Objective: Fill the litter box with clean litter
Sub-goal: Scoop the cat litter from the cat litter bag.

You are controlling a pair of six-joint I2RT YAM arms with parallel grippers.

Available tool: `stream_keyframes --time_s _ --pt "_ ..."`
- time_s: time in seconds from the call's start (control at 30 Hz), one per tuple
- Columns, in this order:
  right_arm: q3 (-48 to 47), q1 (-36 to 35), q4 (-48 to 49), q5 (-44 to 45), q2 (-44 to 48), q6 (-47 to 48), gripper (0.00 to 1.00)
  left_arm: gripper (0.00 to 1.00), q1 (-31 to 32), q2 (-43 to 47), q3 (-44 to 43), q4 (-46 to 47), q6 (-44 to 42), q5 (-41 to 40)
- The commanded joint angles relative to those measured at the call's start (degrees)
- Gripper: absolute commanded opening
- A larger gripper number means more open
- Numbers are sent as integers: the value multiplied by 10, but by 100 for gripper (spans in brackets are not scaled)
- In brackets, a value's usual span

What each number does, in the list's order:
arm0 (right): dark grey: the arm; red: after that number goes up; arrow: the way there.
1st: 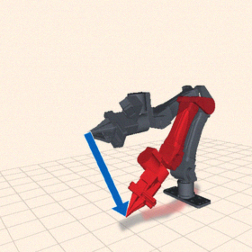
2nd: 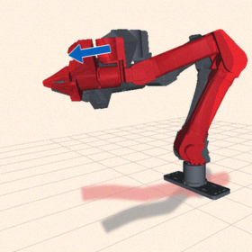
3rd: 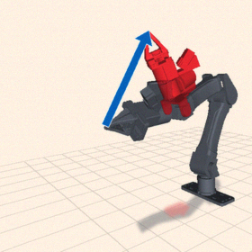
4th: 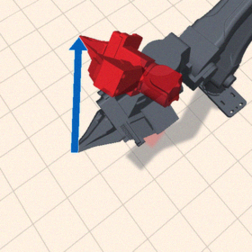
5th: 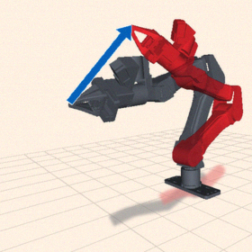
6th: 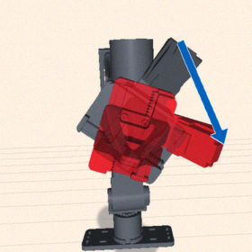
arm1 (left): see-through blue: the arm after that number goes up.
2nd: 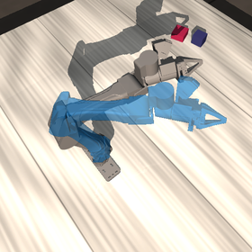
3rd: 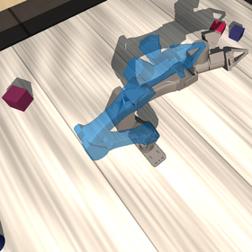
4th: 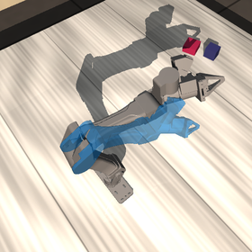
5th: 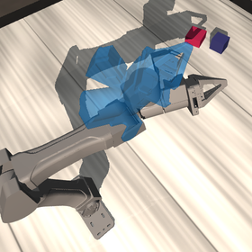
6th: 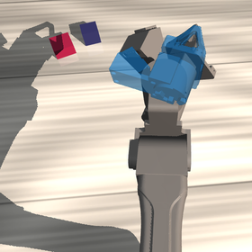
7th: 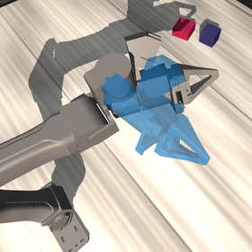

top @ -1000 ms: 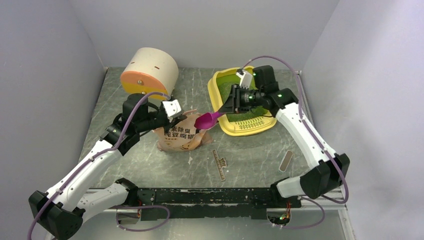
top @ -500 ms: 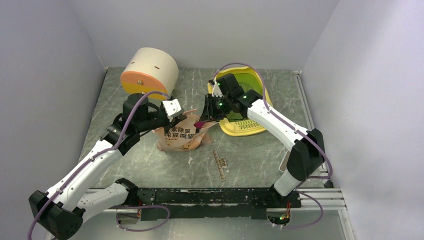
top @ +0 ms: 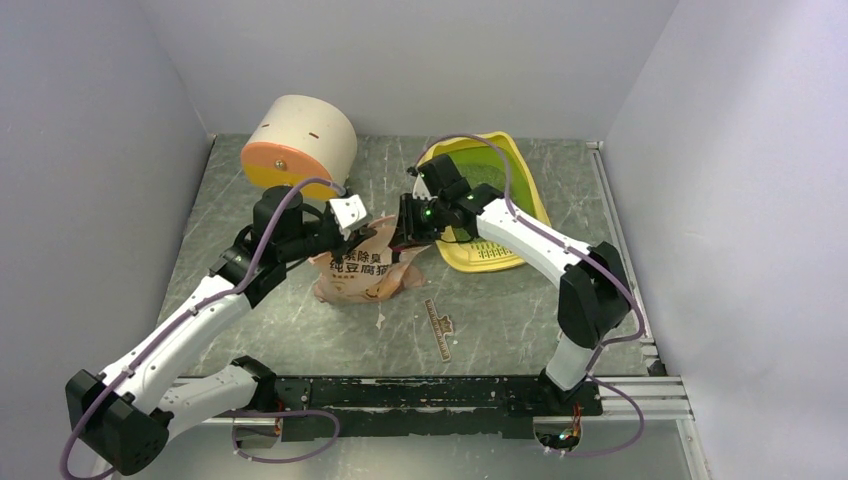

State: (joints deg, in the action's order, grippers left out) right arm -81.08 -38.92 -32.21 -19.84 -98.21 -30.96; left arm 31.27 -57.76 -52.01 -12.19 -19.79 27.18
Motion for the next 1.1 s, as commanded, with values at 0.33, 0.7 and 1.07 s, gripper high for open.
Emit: stream_keyframes --time_s 0.33,0.7,1.07 --pt "51 -6 94 -105 -59 -41 0 5 -2 -9 23 0 11 0" --pt "130 -1 237 -186 -66 -135 0 5 -2 -23 25 5 13 -8" --pt "197 3 454 -303 -84 -278 0 5 -1 -75 -8 71 24 37"
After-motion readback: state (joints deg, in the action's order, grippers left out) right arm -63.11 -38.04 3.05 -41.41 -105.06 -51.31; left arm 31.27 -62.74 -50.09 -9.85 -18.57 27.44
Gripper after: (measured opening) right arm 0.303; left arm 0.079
